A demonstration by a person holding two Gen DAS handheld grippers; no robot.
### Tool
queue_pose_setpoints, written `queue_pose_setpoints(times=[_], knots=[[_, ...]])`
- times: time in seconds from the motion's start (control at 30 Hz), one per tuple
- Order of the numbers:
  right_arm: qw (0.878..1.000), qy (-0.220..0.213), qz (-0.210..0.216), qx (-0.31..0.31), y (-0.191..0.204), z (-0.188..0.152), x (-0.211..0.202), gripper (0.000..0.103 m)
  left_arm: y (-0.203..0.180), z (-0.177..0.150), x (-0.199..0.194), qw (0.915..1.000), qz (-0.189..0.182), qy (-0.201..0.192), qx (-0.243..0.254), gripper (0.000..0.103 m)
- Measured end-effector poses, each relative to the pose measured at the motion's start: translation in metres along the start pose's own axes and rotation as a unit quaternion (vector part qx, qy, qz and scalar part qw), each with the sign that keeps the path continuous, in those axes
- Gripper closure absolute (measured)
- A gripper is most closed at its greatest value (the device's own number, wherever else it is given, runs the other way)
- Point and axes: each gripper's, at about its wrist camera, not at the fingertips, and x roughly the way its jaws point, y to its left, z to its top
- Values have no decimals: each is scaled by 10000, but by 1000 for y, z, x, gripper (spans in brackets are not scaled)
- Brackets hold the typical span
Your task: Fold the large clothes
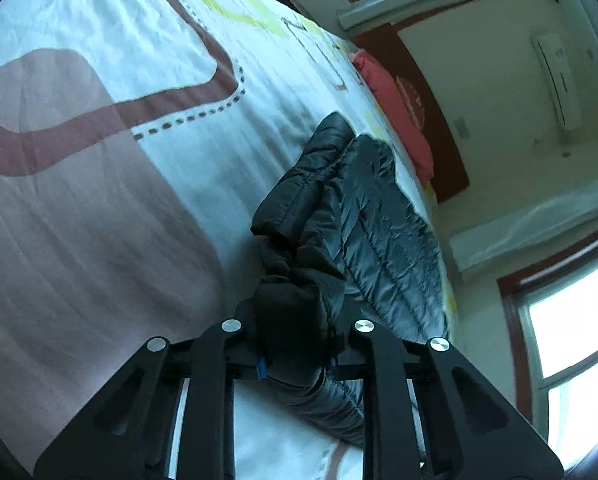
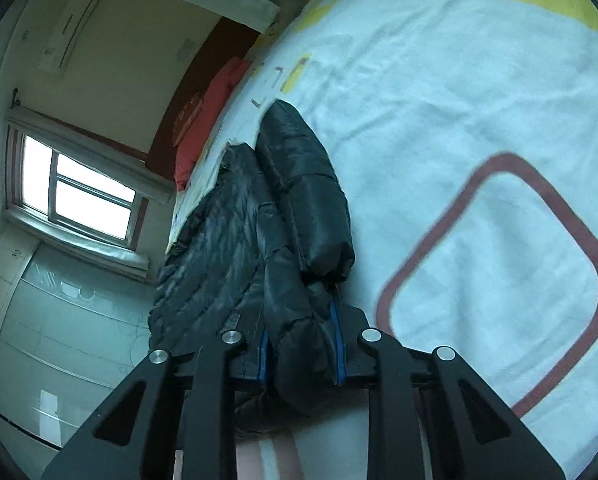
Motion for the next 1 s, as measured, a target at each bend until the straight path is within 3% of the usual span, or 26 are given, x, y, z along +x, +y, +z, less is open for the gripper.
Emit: queue_pose_setpoints(times=[0.13, 0.3, 0.4, 0.47, 0.53, 0.6, 0.8, 0.87, 0.97, 1.0], knots=[[10000, -1, -55, 36, -1, 3, -6, 66, 2, 2, -8, 9998, 201, -44, 88, 60], [9990, -210, -371, -124, -4, 10, -35, 56, -4, 6, -35, 9965, 607, -169, 555, 49], [9953, -348, -889, -187, -6, 16, -53, 56, -7, 7, -45, 9859, 1351, -100, 979, 48], [9893, -520, -1301, -396, -1, 19, -64, 56, -16, 5, -50, 9742, 1829, -143, 1313, 48], [9786, -621, -1787, -815, 14, 20, -68, 56, -33, 3, -59, 9548, 2377, -359, 1748, 48], [9698, -666, -2014, -1204, 32, 18, -67, 58, -50, 0, -65, 9407, 2591, -568, 2114, 48], [9460, -340, -1987, -2539, 102, -11, -20, 61, -122, -20, -50, 9065, 2585, -898, 3215, 48], [9353, -135, -1869, -3001, 130, -27, 7, 61, -143, -30, -33, 8986, 2532, -840, 3484, 48], [9238, 112, -1756, -3400, 162, -44, 45, 61, -171, -47, 7, 8780, 2597, -725, 3954, 48], [9192, 164, -1760, -3519, 172, -48, 59, 61, -180, -52, 27, 8675, 2674, -683, 4138, 48]])
